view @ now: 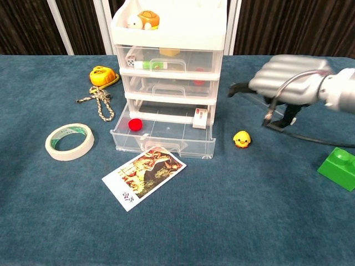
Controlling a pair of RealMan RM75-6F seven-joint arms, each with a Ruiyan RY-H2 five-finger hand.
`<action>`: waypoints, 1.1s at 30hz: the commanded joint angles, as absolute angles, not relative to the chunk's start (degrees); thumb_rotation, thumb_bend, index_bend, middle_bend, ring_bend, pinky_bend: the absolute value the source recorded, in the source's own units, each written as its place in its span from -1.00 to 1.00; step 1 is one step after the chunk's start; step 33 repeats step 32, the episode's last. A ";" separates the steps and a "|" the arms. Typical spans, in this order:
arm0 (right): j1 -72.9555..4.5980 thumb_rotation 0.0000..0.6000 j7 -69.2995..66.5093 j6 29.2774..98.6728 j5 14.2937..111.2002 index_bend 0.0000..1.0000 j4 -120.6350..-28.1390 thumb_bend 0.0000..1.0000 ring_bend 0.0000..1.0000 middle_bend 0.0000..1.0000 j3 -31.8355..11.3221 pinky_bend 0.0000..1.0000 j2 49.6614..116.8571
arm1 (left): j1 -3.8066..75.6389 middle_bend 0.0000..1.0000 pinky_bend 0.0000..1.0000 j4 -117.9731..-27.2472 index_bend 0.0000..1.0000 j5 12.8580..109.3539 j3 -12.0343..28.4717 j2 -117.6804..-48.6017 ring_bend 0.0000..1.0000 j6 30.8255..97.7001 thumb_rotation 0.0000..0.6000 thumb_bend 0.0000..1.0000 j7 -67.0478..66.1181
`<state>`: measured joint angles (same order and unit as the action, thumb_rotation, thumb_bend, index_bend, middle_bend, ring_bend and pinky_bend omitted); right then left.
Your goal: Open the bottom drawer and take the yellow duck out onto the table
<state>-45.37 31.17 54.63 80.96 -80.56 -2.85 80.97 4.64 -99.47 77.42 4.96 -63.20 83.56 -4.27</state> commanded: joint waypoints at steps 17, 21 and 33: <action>-19.75 1.00 21.44 80.29 73.13 -0.69 -97.68 -0.62 -0.27 -0.68 0.48 -0.18 65.87 | 3.78 -1.00 -1.00 -99.98 -0.89 79.96 4.61 -63.39 -1.00 86.50 1.00 0.18 -5.81; -15.39 1.00 18.71 87.27 77.13 -0.70 -95.32 -0.65 -0.39 -0.71 1.34 -0.35 69.18 | 3.60 -1.00 -1.00 -100.20 -0.89 80.93 4.30 -63.51 -1.00 87.13 1.00 0.18 -6.46; -10.32 1.00 15.48 93.79 83.75 -0.70 -89.24 -0.70 -0.48 -0.73 1.53 -0.43 74.08 | 3.19 -1.00 -1.00 -101.05 -0.89 82.50 3.67 -63.09 -1.00 87.94 1.00 0.18 -7.81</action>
